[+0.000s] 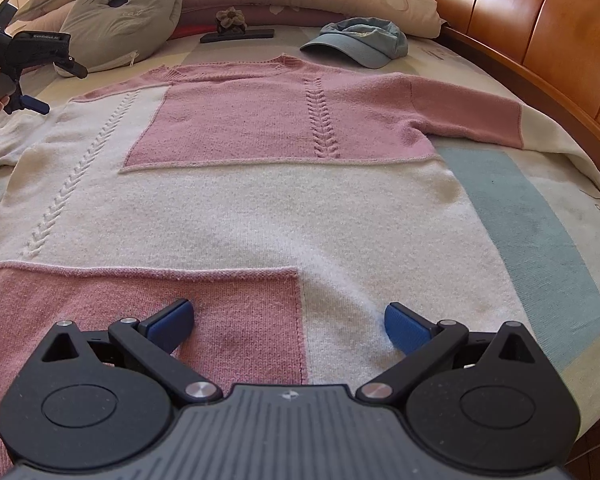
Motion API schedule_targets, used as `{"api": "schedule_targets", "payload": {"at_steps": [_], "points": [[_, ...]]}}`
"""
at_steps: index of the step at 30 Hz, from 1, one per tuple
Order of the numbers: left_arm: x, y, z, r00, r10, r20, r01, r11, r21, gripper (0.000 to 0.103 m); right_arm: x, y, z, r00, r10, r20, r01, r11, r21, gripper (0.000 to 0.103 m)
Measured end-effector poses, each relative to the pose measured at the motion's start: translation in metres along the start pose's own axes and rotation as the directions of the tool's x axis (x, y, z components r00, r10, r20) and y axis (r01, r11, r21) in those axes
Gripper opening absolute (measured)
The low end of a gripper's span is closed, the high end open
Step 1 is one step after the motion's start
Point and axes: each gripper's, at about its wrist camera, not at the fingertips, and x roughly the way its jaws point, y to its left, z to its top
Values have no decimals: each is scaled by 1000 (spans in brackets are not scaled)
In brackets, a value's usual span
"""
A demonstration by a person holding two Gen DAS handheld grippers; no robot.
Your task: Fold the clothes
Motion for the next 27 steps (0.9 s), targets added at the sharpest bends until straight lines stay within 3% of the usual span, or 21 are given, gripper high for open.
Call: {"api": "schedule_targets", "payload": {"at_steps": [4, 7, 9, 11, 14, 16, 17, 21, 24, 27], "points": [[0, -9, 0, 986, 158, 53, -161, 986, 45, 100, -21, 4, 7, 997, 72, 2, -72, 997, -7, 103], [-16, -23, -8, 993, 96, 65, -101, 992, 80, 100, -39, 8, 9, 994, 105, 42, -104, 994, -16, 103], [-33, -41, -24, 997, 22, 76, -35, 984, 173, 101, -44, 10, 11, 992, 111, 56, -110, 994, -17, 103], [-46, -60, -45, 996, -13, 92, -16, 952, 306, 101, -42, 10, 11, 992, 112, 52, -111, 994, -7, 103], [-51, -75, -77, 992, 24, 120, -78, 877, 474, 101, -36, 9, 9, 992, 119, 30, -119, 993, 13, 103], [-51, -77, -93, 989, 49, 137, -115, 838, 533, 101, -34, 9, 6, 992, 125, 14, -126, 992, 20, 103], [-51, -74, -99, 988, 54, 145, -125, 833, 539, 101, -34, 9, 5, 992, 126, 13, -126, 992, 18, 103], [-48, -54, -110, 987, 59, 151, -126, 866, 484, 101, -36, 8, 2, 992, 122, 18, -122, 992, 20, 103], [-42, -36, -120, 989, 46, 141, -100, 910, 403, 102, -37, 7, 1, 993, 121, 19, -121, 992, 24, 103], [-49, -31, -129, 988, 36, 153, -91, 926, 367, 102, -38, 7, -1, 993, 117, 16, -117, 993, 18, 103]]}}
